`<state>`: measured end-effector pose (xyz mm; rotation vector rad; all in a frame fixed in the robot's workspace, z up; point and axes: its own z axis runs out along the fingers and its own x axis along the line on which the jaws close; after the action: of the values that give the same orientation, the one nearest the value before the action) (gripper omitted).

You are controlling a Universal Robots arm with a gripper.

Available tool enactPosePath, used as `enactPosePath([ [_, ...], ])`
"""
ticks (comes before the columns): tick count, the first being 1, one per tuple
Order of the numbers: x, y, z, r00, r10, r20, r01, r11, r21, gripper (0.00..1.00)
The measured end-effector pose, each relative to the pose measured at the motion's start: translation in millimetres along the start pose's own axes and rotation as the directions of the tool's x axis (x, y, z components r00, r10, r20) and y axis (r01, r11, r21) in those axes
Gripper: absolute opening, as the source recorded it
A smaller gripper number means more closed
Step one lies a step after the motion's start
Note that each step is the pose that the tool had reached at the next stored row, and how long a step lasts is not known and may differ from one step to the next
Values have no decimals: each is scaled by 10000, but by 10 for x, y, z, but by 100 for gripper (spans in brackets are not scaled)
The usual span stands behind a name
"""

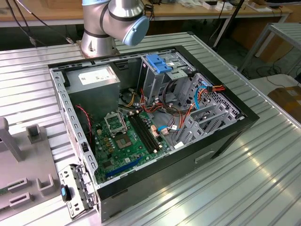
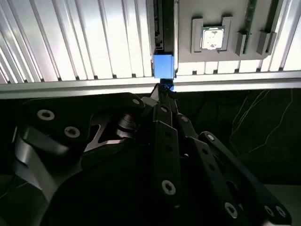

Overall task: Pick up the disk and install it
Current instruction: 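Pick up the disk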

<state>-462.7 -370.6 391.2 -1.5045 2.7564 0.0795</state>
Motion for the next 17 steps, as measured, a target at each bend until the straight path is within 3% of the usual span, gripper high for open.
enactPosePath([
  [3,0,0,4,9983,-588,-26,588,9983,-15,11],
  [4,1,-1,8,9958,-919,-41,919,9958,-23,11],
  [7,1,-1,20,9796,-2006,-102,2005,9797,-49,11],
  [8,0,0,23,9714,-2369,-152,2369,9715,-49,11],
  [10,1,-1,26,9607,-2757,-312,2759,9612,24,11],
  [11,1,-1,25,9559,-2908,-404,2916,9564,152,11],
  [12,1,-1,26,9550,-2934,-428,2947,9552,275,11],
  [13,1,-1,26,9549,-2938,-440,2956,9543,446,11],
  [14,0,-3,33,9517,-3038,-454,3063,9495,685,11],
  [15,1,-2,51,9384,-3423,-469,3449,9363,669,11],
  [16,2,-3,71,9205,-3877,-485,3903,9184,650,11],
  [17,2,-4,84,9081,-4157,-495,4183,9061,637,17],
])
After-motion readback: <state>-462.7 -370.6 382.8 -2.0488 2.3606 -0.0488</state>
